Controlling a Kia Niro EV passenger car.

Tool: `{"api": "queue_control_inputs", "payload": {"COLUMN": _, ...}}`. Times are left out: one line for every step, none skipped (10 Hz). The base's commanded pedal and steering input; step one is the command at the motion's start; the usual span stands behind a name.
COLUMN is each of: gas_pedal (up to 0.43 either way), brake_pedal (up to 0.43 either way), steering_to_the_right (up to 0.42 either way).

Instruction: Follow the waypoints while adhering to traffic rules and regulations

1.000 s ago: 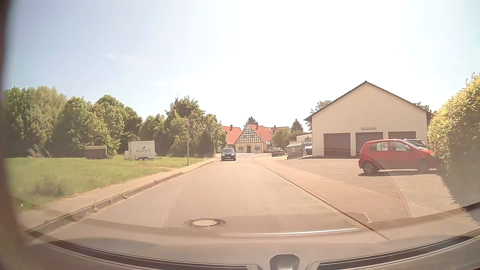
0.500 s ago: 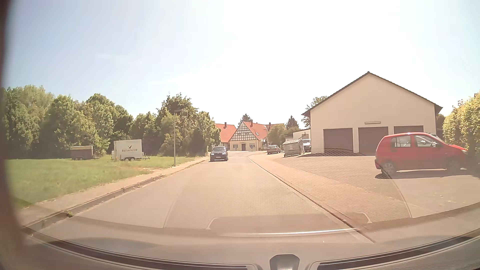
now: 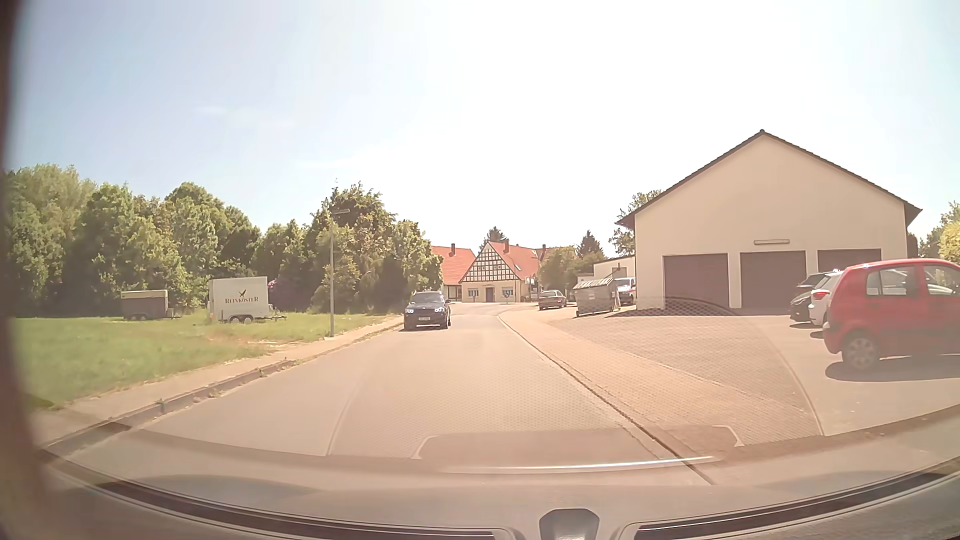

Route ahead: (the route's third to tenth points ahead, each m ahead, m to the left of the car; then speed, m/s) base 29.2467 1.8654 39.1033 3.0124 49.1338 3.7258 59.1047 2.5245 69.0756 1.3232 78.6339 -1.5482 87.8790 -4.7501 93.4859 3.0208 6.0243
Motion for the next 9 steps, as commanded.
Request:
{"api": "queue_control_inputs", "payload": {"gas_pedal": 0.197, "brake_pedal": 0.012, "steering_to_the_right": -0.017}}
{"api": "queue_control_inputs", "payload": {"gas_pedal": 0.197, "brake_pedal": 0.006, "steering_to_the_right": -0.024}}
{"api": "queue_control_inputs", "payload": {"gas_pedal": 0.197, "brake_pedal": 0.012, "steering_to_the_right": -0.028}}
{"api": "queue_control_inputs", "payload": {"gas_pedal": 0.197, "brake_pedal": 0.006, "steering_to_the_right": -0.028}}
{"api": "queue_control_inputs", "payload": {"gas_pedal": 0.197, "brake_pedal": 0.006, "steering_to_the_right": -0.029}}
{"api": "queue_control_inputs", "payload": {"gas_pedal": 0.197, "brake_pedal": 0.006, "steering_to_the_right": -0.03}}
{"api": "queue_control_inputs", "payload": {"gas_pedal": 0.197, "brake_pedal": 0.006, "steering_to_the_right": -0.031}}
{"api": "queue_control_inputs", "payload": {"gas_pedal": 0.197, "brake_pedal": 0.006, "steering_to_the_right": -0.03}}
{"api": "queue_control_inputs", "payload": {"gas_pedal": 0.197, "brake_pedal": 0.006, "steering_to_the_right": -0.029}}
